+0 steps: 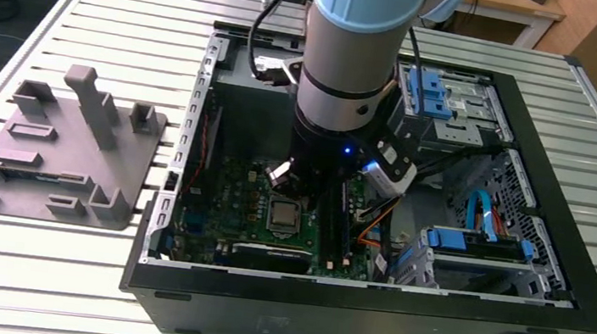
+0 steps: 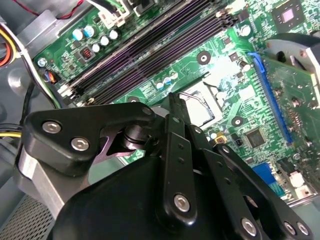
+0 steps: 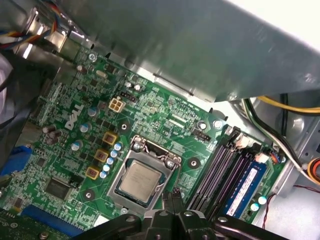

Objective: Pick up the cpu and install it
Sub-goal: 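Install the first cpu locking lever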

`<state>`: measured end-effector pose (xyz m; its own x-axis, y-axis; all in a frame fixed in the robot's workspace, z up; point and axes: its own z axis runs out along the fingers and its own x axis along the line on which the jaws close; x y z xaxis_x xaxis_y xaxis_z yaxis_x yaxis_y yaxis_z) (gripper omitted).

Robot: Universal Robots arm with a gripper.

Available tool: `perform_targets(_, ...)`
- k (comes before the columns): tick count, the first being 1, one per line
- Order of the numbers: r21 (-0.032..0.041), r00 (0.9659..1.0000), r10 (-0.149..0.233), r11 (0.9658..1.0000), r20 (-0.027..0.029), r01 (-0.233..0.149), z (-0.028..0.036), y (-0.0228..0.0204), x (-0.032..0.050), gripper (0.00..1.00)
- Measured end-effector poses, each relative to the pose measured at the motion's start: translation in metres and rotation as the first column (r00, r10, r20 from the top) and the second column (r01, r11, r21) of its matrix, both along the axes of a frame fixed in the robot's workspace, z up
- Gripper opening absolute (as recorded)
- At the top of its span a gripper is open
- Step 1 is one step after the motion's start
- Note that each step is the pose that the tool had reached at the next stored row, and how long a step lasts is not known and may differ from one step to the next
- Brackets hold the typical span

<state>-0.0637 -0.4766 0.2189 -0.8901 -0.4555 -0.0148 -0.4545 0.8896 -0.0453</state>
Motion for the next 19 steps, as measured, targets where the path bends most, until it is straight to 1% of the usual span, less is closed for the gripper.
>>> perform_targets(2, -0.0001, 1.0000, -0.001, 1.0000, 0.0000, 0.001, -0.0012, -0.0022, 0.0000, 0.11)
perform_targets(5, 0.0000, 1.0000, -0.001, 1.0000, 0.0000, 0.001, -0.0027, -0.0043, -0.0001, 0.11)
perform_targets(12, -0.0001, 1.0000, -0.002, 1.0000, -0.0001, 0.002, -0.0052, -0.0046, -0.0015, 0.11)
perform_targets(19, -0.0001, 1.0000, -0.002, 1.0000, -0.0001, 0.002, -0.0108, -0.0046, -0.0018, 0.11)
